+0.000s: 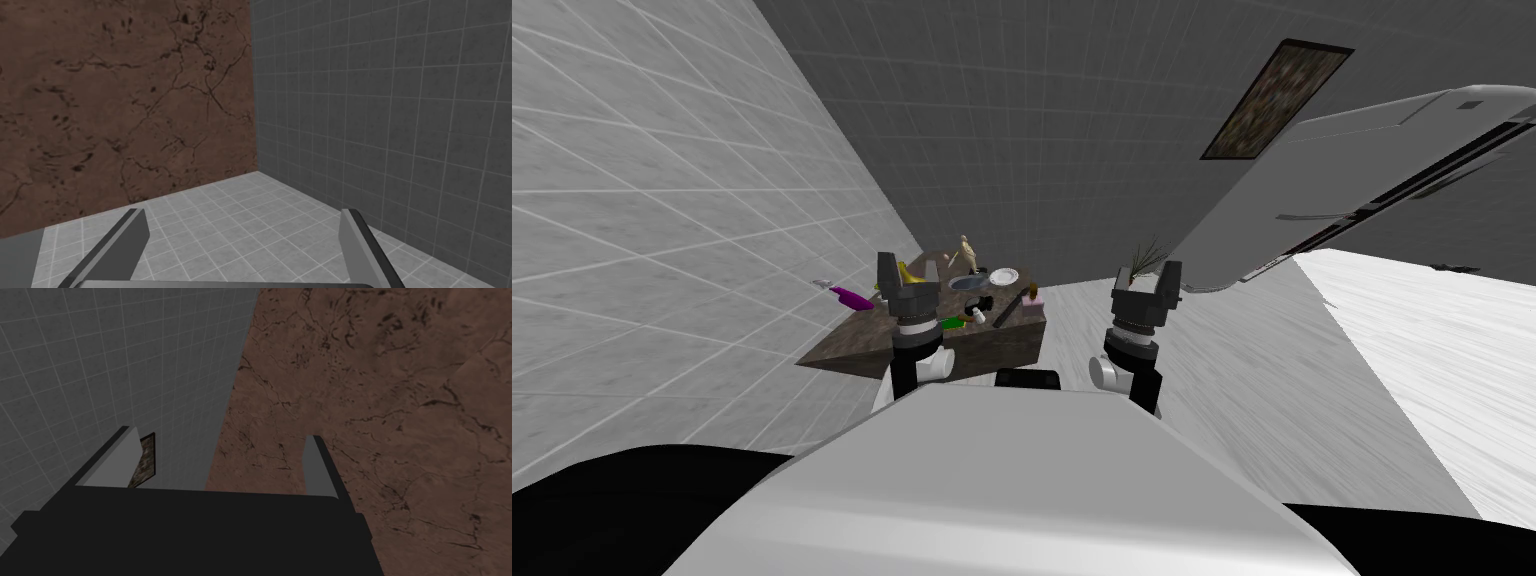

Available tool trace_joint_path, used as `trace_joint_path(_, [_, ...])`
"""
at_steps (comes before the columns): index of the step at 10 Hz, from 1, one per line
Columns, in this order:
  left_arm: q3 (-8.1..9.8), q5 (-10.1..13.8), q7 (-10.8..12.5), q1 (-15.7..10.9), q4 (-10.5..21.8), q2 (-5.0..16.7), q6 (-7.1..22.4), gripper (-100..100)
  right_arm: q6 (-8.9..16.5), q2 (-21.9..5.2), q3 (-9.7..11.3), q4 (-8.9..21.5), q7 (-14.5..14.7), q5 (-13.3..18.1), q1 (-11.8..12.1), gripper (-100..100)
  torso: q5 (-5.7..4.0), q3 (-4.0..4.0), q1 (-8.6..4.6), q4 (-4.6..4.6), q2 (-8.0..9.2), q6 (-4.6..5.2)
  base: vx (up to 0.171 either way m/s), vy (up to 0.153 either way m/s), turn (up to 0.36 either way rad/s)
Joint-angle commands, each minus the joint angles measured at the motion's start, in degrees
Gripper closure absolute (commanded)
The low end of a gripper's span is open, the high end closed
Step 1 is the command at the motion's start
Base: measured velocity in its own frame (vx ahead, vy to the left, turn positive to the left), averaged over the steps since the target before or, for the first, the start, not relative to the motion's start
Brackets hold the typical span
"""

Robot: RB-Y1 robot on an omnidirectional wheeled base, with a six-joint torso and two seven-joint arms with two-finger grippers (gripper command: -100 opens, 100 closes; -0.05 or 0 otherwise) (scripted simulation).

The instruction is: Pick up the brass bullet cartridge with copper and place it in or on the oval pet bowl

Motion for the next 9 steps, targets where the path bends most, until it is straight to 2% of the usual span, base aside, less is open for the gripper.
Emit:
trace_joint_path(1, [0.38,-0.33,-0.48,-0.06,1.11,1.93,0.67,-100,0.00,0.00,0.00,0.00,0.00,0.00,0.00,0,0.00,0.00,0.00,0.00,0.00,0.00,-0.013,-0.002,0.008])
trace_joint_path(4, [1.63,-1.47,-2.16,-0.28,4.89,4.43,2.82,-100,0.00,0.00,0.00,0.00,0.00,0.00,0.00,0,0.01,0.07,0.01,0.02,0.13,0.00,-0.037,-0.002,0.015])
trace_joint_path(9, [3.82,-3.48,-5.27,-0.65,11.80,5.27,6.46,-100,0.00,0.00,0.00,0.00,0.00,0.00,0.00,0,0.00,0.06,-0.01,0.02,0.11,-0.01,-0.029,-0.005,0.023])
